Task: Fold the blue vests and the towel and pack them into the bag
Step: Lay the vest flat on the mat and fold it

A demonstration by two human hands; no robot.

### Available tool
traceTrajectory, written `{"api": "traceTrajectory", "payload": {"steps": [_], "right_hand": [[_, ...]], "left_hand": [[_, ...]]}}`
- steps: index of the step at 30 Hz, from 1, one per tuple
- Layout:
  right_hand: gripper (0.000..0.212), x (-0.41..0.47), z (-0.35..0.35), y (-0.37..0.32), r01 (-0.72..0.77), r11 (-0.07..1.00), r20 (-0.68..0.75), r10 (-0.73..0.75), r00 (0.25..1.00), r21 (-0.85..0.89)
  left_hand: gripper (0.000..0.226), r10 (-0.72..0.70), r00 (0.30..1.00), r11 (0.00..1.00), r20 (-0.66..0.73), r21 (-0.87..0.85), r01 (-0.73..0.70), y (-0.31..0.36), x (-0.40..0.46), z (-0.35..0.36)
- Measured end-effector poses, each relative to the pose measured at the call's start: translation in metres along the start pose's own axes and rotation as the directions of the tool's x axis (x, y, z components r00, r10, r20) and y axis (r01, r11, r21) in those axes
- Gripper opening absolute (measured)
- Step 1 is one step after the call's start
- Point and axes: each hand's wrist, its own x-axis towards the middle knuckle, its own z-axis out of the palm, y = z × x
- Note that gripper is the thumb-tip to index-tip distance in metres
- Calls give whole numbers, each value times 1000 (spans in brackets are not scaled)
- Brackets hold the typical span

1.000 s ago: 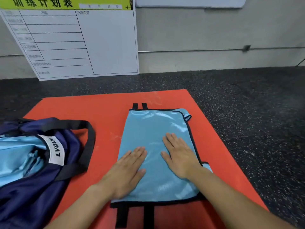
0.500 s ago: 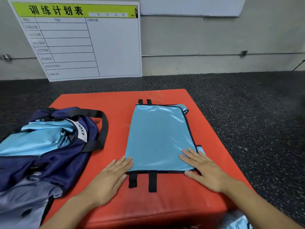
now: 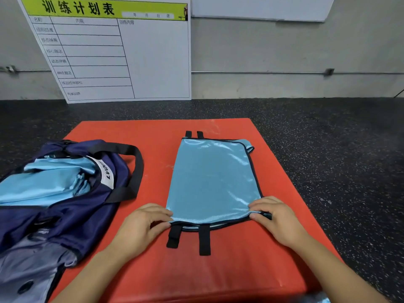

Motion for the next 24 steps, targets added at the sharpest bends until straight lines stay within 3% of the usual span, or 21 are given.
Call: {"api": "traceTrajectory", "payload": {"steps": [3, 6, 9, 13, 15, 17, 20, 22, 24], "right_hand": [[37, 5, 0, 0, 46, 998, 55, -43, 998, -48], [33, 2, -6, -4, 73, 997, 131, -68, 989, -34], [12, -5, -19, -15, 44, 998, 291, -54, 955, 39], [12, -18, -39, -31, -211, 958, 568, 66, 820, 194], [14, -20, -45, -35, -330, 907, 666, 79, 742, 260], [14, -18, -47, -35, -363, 866, 662, 51, 748, 344], [23, -7, -42, -29, -391, 790, 510, 117, 852, 472], [36, 4, -38, -28, -424, 746, 387, 241, 890, 513], [24, 16, -31, -31, -461, 709, 328, 329, 885, 534]], "left_hand": [[24, -43, 998, 995, 55, -85, 48, 0, 5, -6], [3, -56, 986, 987, 156, -143, 79, 7, 3, -15], [11, -100, 948, 971, 301, -179, 159, 18, -5, -28], [10, -119, 826, 915, 551, -262, 307, 37, -13, -53], [12, -84, 793, 877, 604, -332, 347, 42, -14, -59], [18, -79, 821, 822, 566, -429, 375, 42, -13, -58], [15, -258, 877, 716, 405, -529, 455, 38, -2, -50], [5, -408, 856, 644, 317, -565, 516, 33, 9, -38], [8, -517, 812, 605, 270, -556, 570, 27, 18, -25]]}}
